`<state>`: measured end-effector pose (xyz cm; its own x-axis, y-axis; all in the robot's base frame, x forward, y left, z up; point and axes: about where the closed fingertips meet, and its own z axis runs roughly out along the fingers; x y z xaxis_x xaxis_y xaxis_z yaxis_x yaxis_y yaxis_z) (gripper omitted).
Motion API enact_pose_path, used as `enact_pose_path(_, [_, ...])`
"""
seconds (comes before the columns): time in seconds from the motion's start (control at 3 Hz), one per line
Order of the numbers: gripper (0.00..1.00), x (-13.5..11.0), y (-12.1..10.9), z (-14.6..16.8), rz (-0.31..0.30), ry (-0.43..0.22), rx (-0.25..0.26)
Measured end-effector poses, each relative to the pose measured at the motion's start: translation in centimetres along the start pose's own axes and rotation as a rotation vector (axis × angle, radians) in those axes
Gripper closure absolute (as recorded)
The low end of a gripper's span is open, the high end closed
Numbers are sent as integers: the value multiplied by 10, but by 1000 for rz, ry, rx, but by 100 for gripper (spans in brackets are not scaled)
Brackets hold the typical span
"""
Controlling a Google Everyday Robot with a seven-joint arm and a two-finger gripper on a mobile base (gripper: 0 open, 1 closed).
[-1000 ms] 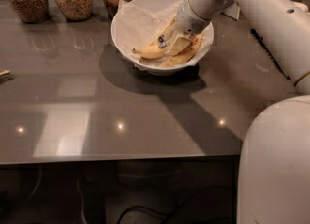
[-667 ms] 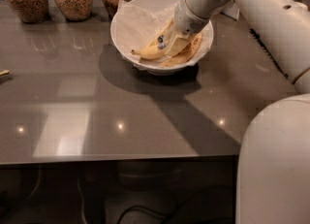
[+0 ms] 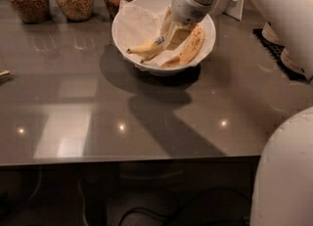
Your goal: Pick banana from white bowl
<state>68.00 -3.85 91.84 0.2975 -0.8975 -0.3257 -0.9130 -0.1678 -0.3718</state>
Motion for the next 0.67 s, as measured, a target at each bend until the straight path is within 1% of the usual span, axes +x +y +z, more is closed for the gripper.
enact_pose_path(0.33, [100, -7, 3, -30, 3, -27, 44])
enact_pose_path(0.67, [100, -7, 16, -64, 52, -110, 122])
